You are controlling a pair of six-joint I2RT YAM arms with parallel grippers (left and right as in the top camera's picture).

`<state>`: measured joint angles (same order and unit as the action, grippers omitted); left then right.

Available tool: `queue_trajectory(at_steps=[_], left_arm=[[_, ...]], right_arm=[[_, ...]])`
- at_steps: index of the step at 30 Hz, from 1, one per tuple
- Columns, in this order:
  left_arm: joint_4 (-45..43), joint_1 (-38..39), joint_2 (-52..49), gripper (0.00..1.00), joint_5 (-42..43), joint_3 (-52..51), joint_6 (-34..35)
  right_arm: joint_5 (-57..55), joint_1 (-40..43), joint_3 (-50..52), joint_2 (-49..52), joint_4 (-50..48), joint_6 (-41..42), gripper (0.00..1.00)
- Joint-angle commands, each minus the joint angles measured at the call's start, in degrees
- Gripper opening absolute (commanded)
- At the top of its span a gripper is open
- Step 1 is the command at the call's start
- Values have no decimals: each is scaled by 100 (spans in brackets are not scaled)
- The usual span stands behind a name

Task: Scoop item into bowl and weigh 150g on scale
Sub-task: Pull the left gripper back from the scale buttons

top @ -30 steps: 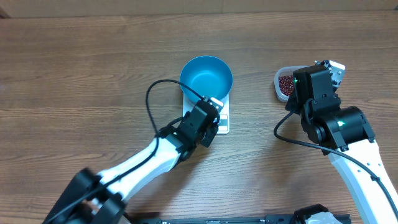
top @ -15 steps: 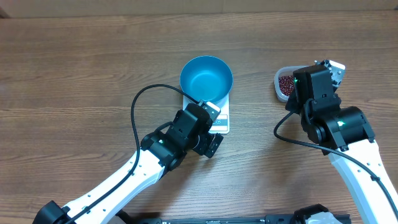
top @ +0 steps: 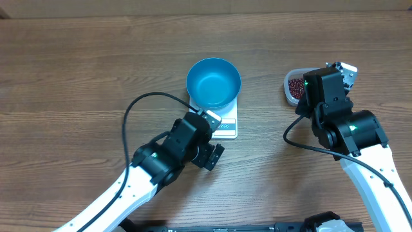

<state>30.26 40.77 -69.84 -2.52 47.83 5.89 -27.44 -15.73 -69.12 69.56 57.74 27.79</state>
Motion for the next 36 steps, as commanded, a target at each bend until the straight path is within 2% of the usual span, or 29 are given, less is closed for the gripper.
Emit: queue_trajectory(at_steps=[1, 7, 10, 16, 19, 22, 30, 36], left_arm=[[0, -33, 424, 100, -107, 44, 52], [522, -37, 686, 100, -133, 44, 35], [793, -37, 647, 100, -507, 44, 33], [785, -37, 597, 100, -710, 42, 35], [645, -22, 638, 100, -651, 28, 28], [354, 26, 844, 99, -249, -118, -195], [-699, 48, 1661, 99, -46, -1534, -17], [-699, 44, 1565, 99, -63, -1633, -551]], right_arm=[[-101, 44, -136, 11, -33, -22, 4], [-101, 44, -136, 11, -37, -22, 4], [-101, 44, -136, 11, -39, -22, 4], [-101, 44, -136, 11, -37, -125, 4], [-101, 44, -136, 11, -35, -127, 4], [-101, 44, -136, 11, -35, -160, 4], [-98, 44, -136, 11, -37, -236, 4], [-96, 44, -136, 11, -37, -234, 4]])
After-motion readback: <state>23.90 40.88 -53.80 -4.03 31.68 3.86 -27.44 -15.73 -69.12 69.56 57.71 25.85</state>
